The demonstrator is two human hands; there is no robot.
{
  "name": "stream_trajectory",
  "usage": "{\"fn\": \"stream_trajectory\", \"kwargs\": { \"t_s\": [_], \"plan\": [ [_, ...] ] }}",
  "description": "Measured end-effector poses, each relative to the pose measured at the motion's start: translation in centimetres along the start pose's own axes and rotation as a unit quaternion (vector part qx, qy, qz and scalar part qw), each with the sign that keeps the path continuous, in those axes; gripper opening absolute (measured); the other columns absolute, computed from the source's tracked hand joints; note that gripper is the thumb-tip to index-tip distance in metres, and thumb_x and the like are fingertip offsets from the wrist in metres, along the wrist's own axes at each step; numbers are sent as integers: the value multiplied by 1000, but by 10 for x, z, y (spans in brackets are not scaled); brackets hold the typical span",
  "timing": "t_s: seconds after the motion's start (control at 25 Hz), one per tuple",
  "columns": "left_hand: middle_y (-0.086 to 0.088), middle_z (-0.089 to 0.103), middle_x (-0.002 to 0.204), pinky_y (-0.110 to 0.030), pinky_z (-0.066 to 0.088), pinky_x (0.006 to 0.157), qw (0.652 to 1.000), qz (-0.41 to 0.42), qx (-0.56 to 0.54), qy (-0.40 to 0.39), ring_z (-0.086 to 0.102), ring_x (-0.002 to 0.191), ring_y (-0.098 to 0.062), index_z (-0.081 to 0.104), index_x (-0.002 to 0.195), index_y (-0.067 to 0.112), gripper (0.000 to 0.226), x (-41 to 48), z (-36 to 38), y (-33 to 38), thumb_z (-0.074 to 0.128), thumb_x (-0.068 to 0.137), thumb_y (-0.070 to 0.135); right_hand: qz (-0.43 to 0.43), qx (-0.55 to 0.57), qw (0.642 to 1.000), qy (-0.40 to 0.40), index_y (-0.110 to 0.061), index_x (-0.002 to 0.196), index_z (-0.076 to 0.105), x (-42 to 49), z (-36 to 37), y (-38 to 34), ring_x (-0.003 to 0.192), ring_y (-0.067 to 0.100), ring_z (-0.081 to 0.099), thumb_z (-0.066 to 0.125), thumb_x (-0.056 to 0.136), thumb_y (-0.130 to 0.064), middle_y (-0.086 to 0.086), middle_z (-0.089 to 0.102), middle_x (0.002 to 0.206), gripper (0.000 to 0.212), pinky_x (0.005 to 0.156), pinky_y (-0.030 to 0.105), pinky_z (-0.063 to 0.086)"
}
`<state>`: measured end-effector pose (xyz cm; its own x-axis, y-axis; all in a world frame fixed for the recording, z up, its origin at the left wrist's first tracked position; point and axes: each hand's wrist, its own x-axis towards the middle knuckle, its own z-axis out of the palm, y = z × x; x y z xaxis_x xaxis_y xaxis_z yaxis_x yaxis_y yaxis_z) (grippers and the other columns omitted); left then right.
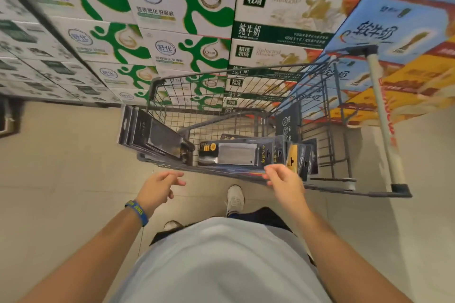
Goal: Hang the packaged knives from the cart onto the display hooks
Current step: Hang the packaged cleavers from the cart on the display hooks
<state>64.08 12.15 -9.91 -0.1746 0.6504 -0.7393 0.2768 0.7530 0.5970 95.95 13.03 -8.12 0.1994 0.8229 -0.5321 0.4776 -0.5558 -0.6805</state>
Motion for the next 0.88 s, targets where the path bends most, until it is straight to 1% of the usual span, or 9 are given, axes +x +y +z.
{"fn": "stream_trajectory", "kwargs": {
  "t_s": [0.08, 0.16, 0.24, 0.28, 0.4, 0.56, 0.6, 0.76, 0.88],
  "plan": [
    [11, 76, 88, -22, 42, 50, 1000, 0, 0, 19, 52, 51, -8, 71, 100, 29, 25, 5, 16, 11, 46, 99, 24, -40, -158, 985, 52, -27, 106, 70, 43, -10, -1, 79, 11, 63, 50, 104, -44, -8, 71, 91, 26, 63, 25, 45],
    [9, 76, 88, -23, 41, 49, 999, 7, -28, 37, 52, 48, -5, 71, 100, 27, 25, 8, 32, 20, 45, 101, 25, -88, -277, 955, 63, -22, 125, 64, 92, -15, -3, 102, 23, 62, 51, 103, -45, 5, 67, 116, 34, 82, 36, 52],
    [8, 76, 86, -21, 40, 47, 998, 6, -54, 44, 51, 45, -4, 71, 99, 24, 26, 12, 46, 29, 45, 102, 24, -92, -375, 922, 27, -18, 141, 53, 137, -13, -10, 129, 32, 48, 54, 101, -47, 10, 53, 143, 49, 101, 47, 45],
    [8, 76, 84, -19, 40, 45, 997, 4, -64, 47, 51, 44, -3, 70, 98, 23, 25, 14, 53, 33, 46, 102, 23, -91, -415, 905, 11, -16, 144, 50, 155, -9, -12, 135, 34, 43, 55, 100, -49, 10, 49, 148, 55, 104, 49, 42],
    [7, 77, 84, -14, 38, 40, 996, -13, -74, 44, 49, 42, -1, 70, 97, 23, 26, 20, 68, 37, 46, 101, 19, -98, -502, 859, -20, -8, 133, 59, 177, 3, -4, 127, 38, 50, 53, 100, -54, 15, 59, 136, 56, 100, 49, 43],
    [5, 77, 86, -13, 38, 41, 997, -38, -60, 23, 47, 46, -6, 72, 96, 24, 26, 45, 66, 40, 48, 99, 16, -141, -600, 787, 13, -10, 126, 62, 173, 11, 14, 117, 33, 52, 60, 99, -38, 12, 59, 126, 39, 96, 45, 44],
    [6, 77, 84, -12, 39, 41, 997, -36, -60, 27, 49, 46, -6, 72, 96, 24, 25, 51, 64, 42, 48, 99, 18, -148, -611, 777, 14, -11, 125, 62, 172, 13, 13, 115, 32, 52, 61, 99, -36, 12, 59, 124, 37, 94, 44, 44],
    [15, 76, 82, -12, 41, 43, 998, -39, -37, 8, 54, 46, 1, 70, 99, 29, 25, 60, 54, 49, 46, 102, 26, -122, -635, 763, -30, -10, 129, 58, 170, 12, 5, 116, 33, 52, 60, 99, -38, 14, 56, 126, 41, 89, 40, 47],
    [18, 75, 82, -17, 42, 49, 999, -50, -16, 5, 56, 52, -3, 70, 98, 32, 24, 60, 44, 51, 46, 102, 28, -90, -633, 767, -59, -9, 130, 56, 177, 7, -9, 116, 36, 53, 67, 93, -51, 17, 55, 128, 57, 92, 42, 48]
  ]
}}
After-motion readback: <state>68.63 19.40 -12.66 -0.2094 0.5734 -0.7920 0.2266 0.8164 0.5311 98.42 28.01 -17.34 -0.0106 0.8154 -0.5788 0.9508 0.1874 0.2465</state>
